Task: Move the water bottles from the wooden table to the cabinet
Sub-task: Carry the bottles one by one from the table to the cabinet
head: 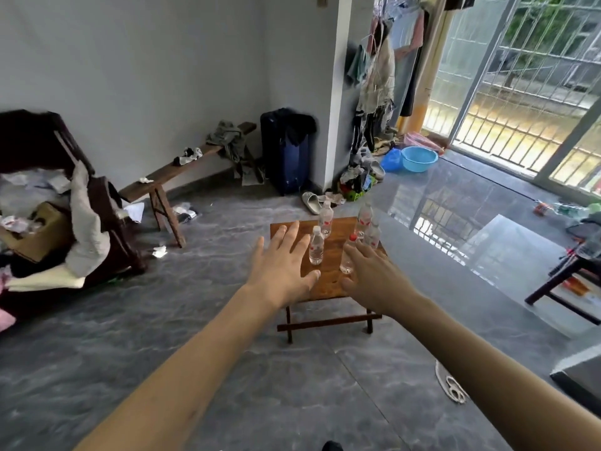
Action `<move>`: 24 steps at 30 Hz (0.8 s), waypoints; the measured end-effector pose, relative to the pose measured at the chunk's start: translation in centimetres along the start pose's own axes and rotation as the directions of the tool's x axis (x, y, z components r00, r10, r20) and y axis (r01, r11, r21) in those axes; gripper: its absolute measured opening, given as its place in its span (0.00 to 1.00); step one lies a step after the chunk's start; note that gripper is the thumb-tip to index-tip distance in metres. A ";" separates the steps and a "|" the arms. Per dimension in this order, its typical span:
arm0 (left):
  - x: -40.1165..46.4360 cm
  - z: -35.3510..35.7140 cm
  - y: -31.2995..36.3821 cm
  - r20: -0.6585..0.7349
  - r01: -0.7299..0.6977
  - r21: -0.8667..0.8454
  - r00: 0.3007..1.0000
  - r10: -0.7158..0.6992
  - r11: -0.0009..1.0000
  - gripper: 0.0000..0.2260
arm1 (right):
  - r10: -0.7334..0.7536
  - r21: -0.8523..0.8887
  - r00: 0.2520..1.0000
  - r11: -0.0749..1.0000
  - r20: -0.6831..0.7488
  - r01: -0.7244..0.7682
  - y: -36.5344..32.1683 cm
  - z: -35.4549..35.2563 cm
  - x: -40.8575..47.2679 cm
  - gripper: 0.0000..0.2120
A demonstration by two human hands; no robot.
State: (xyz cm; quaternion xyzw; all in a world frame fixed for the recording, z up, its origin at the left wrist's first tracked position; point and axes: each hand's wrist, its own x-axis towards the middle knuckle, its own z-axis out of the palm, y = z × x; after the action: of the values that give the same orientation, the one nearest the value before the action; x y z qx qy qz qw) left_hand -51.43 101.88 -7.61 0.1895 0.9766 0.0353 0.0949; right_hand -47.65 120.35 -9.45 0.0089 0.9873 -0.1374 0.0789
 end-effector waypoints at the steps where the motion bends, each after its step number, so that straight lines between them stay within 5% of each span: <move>1: 1.6 -0.1 0.1 -0.009 0.016 -0.013 1.000 -0.016 1.000 0.34 | 0.001 0.012 1.000 1.000 -0.003 -0.001 0.8 -0.4 1.5 0.35; 12: 13.5 1.3 -2.1 0.073 0.118 -0.024 0.991 -0.116 0.993 0.34 | -0.030 0.065 0.995 0.998 0.097 0.024 3.6 -2.1 14.5 0.28; 24: 30.5 2.8 -7.6 0.196 0.075 -0.057 0.979 -0.063 0.996 0.34 | 0.077 0.066 0.981 0.994 0.178 -0.090 4.9 -0.8 29.7 0.28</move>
State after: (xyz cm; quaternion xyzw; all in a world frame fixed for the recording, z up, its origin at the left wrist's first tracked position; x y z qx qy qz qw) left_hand -81.39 106.44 -16.42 0.1550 0.9671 0.0448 0.1966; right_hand -76.85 125.14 -14.71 0.0410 0.9696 -0.1703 0.1706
